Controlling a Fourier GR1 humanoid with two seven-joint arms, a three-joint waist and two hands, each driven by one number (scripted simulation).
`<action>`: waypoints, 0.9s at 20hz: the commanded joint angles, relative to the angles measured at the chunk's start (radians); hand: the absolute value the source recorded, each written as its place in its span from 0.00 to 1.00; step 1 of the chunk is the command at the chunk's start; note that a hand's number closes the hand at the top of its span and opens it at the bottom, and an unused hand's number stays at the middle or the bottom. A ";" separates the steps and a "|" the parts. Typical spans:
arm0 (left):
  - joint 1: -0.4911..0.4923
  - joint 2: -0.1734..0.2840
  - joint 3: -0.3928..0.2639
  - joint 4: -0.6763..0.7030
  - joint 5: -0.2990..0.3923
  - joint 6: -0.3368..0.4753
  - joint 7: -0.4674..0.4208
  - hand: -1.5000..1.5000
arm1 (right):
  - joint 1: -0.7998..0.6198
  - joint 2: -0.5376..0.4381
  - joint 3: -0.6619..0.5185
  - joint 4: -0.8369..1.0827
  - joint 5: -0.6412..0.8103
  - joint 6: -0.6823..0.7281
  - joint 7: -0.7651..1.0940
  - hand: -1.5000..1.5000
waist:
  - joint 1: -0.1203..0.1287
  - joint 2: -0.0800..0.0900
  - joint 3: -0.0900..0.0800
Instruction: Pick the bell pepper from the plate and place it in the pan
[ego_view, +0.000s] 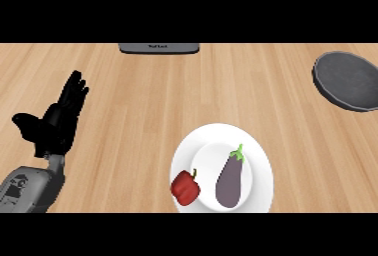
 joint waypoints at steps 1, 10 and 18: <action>0.000 -0.003 0.019 -0.014 -0.011 0.000 0.029 0.50 | -0.035 0.105 0.124 0.051 0.151 0.039 0.126 0.00 | -0.004 -0.002 0.001; 0.001 0.011 0.051 -0.014 0.000 -0.055 0.021 0.50 | -0.115 0.257 0.108 0.082 0.249 0.123 0.360 0.00 | -0.001 -0.001 0.001; -0.029 -0.035 0.058 0.024 -0.035 -0.054 0.028 0.50 | -0.323 0.260 0.069 0.163 0.237 0.218 0.542 0.00 | -0.001 0.002 0.001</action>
